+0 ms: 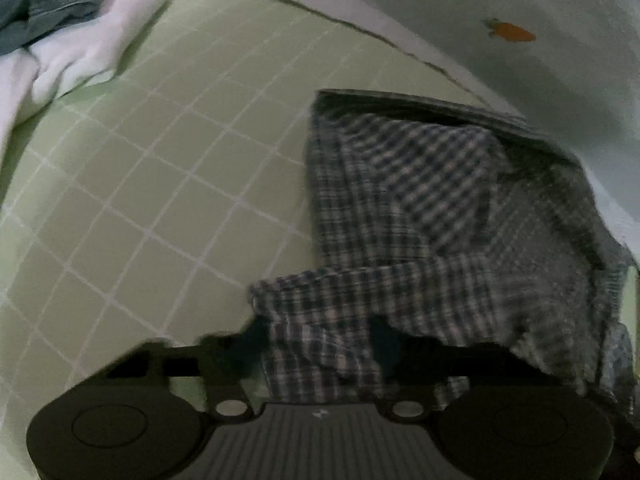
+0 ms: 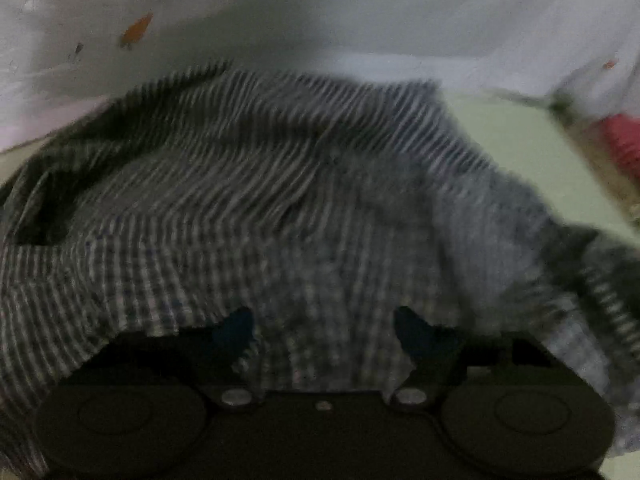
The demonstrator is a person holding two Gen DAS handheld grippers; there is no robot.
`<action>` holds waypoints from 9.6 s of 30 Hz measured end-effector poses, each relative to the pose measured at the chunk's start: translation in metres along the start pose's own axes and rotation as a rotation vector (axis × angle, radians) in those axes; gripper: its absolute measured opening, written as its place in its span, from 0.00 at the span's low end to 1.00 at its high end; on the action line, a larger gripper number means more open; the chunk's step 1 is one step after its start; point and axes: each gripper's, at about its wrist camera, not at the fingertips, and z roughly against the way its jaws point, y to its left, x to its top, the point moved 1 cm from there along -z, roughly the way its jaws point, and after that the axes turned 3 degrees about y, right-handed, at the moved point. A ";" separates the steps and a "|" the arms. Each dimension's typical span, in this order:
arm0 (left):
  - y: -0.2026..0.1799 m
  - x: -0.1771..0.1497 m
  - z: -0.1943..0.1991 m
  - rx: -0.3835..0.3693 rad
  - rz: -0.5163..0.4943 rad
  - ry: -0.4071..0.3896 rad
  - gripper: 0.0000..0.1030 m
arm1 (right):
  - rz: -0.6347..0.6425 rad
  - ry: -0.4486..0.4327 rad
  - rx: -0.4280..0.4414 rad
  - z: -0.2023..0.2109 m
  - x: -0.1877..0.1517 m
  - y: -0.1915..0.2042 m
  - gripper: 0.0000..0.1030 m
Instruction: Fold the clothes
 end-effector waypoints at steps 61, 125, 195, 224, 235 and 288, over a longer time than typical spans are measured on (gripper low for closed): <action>-0.135 0.001 0.056 0.101 -0.280 -0.227 0.77 | -0.067 -0.250 0.067 0.078 0.034 -0.118 0.74; -0.026 -0.131 0.100 0.167 0.006 -0.156 0.04 | -0.009 -0.224 0.091 0.115 -0.083 -0.113 0.14; 0.025 -0.138 0.123 0.138 -0.117 -0.176 0.19 | -0.382 0.096 -0.052 0.119 -0.169 -0.155 0.48; -0.033 -0.166 0.100 0.248 -0.220 -0.177 0.05 | -0.114 0.127 -0.073 0.110 -0.159 -0.104 0.94; 0.051 -0.160 0.134 0.458 0.167 -0.189 0.46 | -0.128 0.104 -0.038 0.110 -0.139 -0.107 0.95; -0.183 -0.094 -0.031 0.319 -0.261 0.197 1.00 | -0.526 -0.332 -0.489 0.074 -0.035 -0.360 0.09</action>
